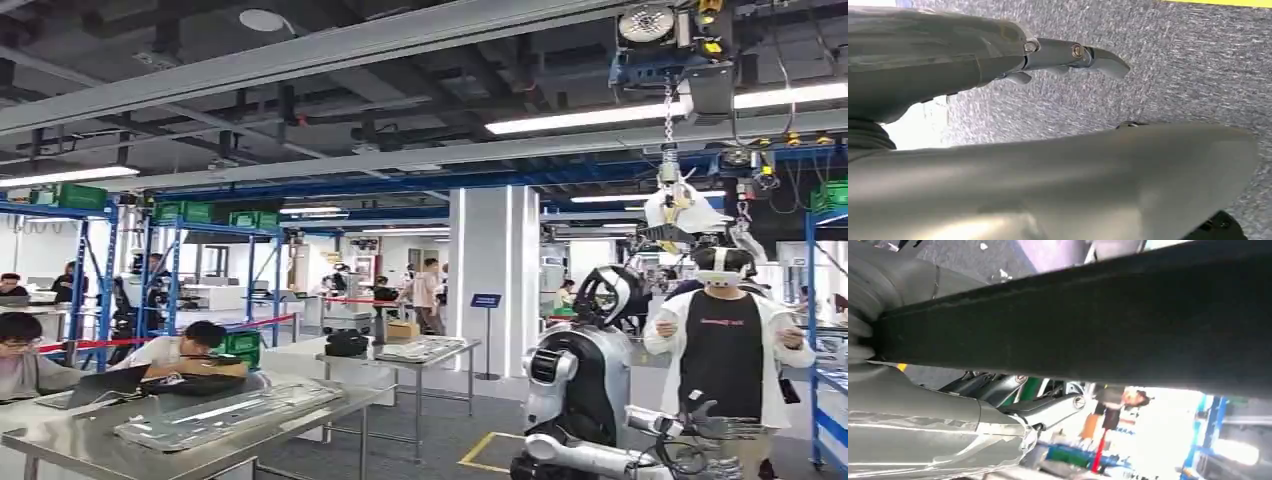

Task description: Take the parts from the cabinet and place them on the table.

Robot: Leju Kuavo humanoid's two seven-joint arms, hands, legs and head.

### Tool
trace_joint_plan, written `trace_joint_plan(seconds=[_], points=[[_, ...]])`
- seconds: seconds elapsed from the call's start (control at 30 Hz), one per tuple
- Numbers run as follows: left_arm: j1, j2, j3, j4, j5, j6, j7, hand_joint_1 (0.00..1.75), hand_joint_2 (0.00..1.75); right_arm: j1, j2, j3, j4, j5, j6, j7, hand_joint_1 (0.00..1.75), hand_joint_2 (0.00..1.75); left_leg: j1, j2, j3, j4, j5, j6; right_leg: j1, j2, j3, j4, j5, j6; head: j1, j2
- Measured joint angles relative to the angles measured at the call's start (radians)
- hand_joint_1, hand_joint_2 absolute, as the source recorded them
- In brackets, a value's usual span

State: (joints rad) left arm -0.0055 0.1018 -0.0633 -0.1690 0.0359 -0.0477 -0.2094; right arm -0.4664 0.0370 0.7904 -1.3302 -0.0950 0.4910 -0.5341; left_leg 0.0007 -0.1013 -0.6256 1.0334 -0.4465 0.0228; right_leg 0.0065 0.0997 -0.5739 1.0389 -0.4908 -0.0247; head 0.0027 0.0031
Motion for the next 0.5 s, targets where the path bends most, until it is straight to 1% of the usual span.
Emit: trace_joint_plan(seconds=[0.03,0.07,0.1,0.13,0.17,0.2,0.23,0.27,0.3,0.33,0.37,0.4,0.43,0.47,0.5], points=[[-0.002,0.001,0.000,0.000,0.000,-0.001,0.000,0.00,0.00,-0.001,-0.001,0.000,0.000,-0.002,0.000,0.000,1.75,1.75,0.008,-0.011,-0.004,0.000,0.002,-0.003,0.001,-0.011,0.005,-0.014,0.001,0.005,0.000,0.000],[0.002,0.001,0.000,0.000,0.000,-0.001,-0.001,0.00,0.00,-0.002,0.000,0.000,0.000,-0.002,0.000,0.000,1.75,1.75,0.012,-0.021,-0.009,-0.003,0.005,-0.008,0.006,-0.021,0.006,-0.018,-0.005,0.003,0.000,0.000],[0.005,0.001,0.000,0.000,0.000,-0.002,-0.001,0.00,0.00,-0.002,0.001,0.001,0.000,-0.003,0.000,0.000,1.75,1.75,0.013,-0.032,-0.010,-0.007,0.009,-0.015,0.006,-0.030,0.007,-0.020,-0.004,0.003,0.000,0.000],[0.009,0.001,0.000,0.000,0.000,-0.002,-0.001,0.00,0.00,-0.004,0.002,0.001,-0.001,-0.004,0.000,0.000,1.75,1.75,0.009,-0.042,-0.010,-0.010,0.012,-0.020,0.000,-0.041,0.014,-0.034,0.002,0.002,0.000,0.000],[0.011,0.001,0.000,0.000,0.000,-0.004,-0.002,0.00,0.00,-0.004,0.003,0.001,-0.001,-0.005,0.000,0.000,1.75,1.75,0.006,0.002,-0.012,0.001,0.000,-0.018,-0.004,-0.059,0.022,-0.047,0.009,0.003,0.000,0.000],[0.010,0.001,0.000,0.000,0.000,-0.005,-0.001,0.00,0.00,-0.005,0.005,0.002,-0.001,-0.005,0.000,0.000,1.75,1.75,0.003,0.052,-0.028,0.035,-0.029,-0.023,-0.003,-0.068,0.026,-0.053,0.010,0.000,0.000,0.000],[0.005,0.001,0.000,0.000,0.000,-0.005,-0.002,0.00,0.00,-0.006,0.005,0.002,-0.001,-0.007,0.000,0.000,1.75,1.75,0.007,0.072,-0.061,0.103,-0.067,-0.030,-0.003,-0.084,0.027,-0.052,0.009,-0.001,0.000,0.000],[0.002,0.001,0.000,0.000,0.000,-0.004,-0.002,0.00,0.00,-0.003,0.005,0.003,0.000,-0.007,0.000,0.000,1.75,1.75,0.011,0.080,-0.099,0.181,-0.101,-0.035,-0.002,-0.101,0.028,-0.052,0.009,-0.001,0.000,0.000],[0.001,0.001,0.000,0.000,0.000,-0.005,-0.002,0.00,0.00,-0.002,0.005,0.003,0.002,-0.007,0.000,0.000,1.75,1.75,0.015,0.084,-0.134,0.250,-0.124,-0.041,-0.002,-0.117,0.026,-0.052,0.007,-0.001,0.000,0.000],[0.001,0.001,0.000,0.000,0.000,-0.005,-0.002,0.00,0.00,-0.002,0.005,0.004,0.003,-0.007,0.000,0.000,1.75,1.75,0.021,0.087,-0.149,0.282,-0.126,-0.046,-0.002,-0.130,0.026,-0.052,0.006,0.000,0.000,0.000],[0.004,0.001,0.000,0.000,0.000,-0.005,-0.002,0.00,0.00,-0.001,0.005,0.005,0.003,-0.007,0.001,0.000,1.75,1.75,0.026,0.091,-0.140,0.268,-0.107,-0.052,-0.002,-0.141,0.027,-0.052,0.004,0.002,0.000,0.000],[0.007,0.002,0.000,0.000,0.000,-0.005,-0.002,0.00,0.00,-0.001,0.005,0.005,0.003,-0.007,0.001,0.000,1.75,1.75,0.031,0.096,-0.108,0.208,-0.070,-0.057,-0.004,-0.152,0.029,-0.051,0.001,0.006,0.000,0.000],[0.008,0.002,0.000,0.000,0.000,-0.005,-0.002,0.00,0.00,-0.002,0.005,0.005,0.003,-0.008,0.002,0.000,1.75,1.75,0.035,0.110,-0.057,0.113,-0.024,-0.063,-0.006,-0.163,0.031,-0.048,-0.003,0.013,0.000,0.000],[0.007,0.002,0.000,0.000,0.000,-0.005,-0.002,0.00,0.00,-0.004,0.005,0.005,0.003,-0.009,0.002,0.000,1.75,1.75,0.037,0.146,-0.011,0.030,0.010,-0.069,-0.006,-0.172,0.034,-0.043,-0.010,0.020,0.000,0.000],[0.001,0.000,0.000,0.000,0.000,-0.007,-0.002,0.00,0.00,-0.005,0.005,0.005,0.003,-0.010,0.003,0.000,1.75,1.75,0.020,0.181,0.001,0.006,-0.011,-0.066,0.003,-0.180,0.030,-0.037,-0.016,0.029,0.000,0.000]])
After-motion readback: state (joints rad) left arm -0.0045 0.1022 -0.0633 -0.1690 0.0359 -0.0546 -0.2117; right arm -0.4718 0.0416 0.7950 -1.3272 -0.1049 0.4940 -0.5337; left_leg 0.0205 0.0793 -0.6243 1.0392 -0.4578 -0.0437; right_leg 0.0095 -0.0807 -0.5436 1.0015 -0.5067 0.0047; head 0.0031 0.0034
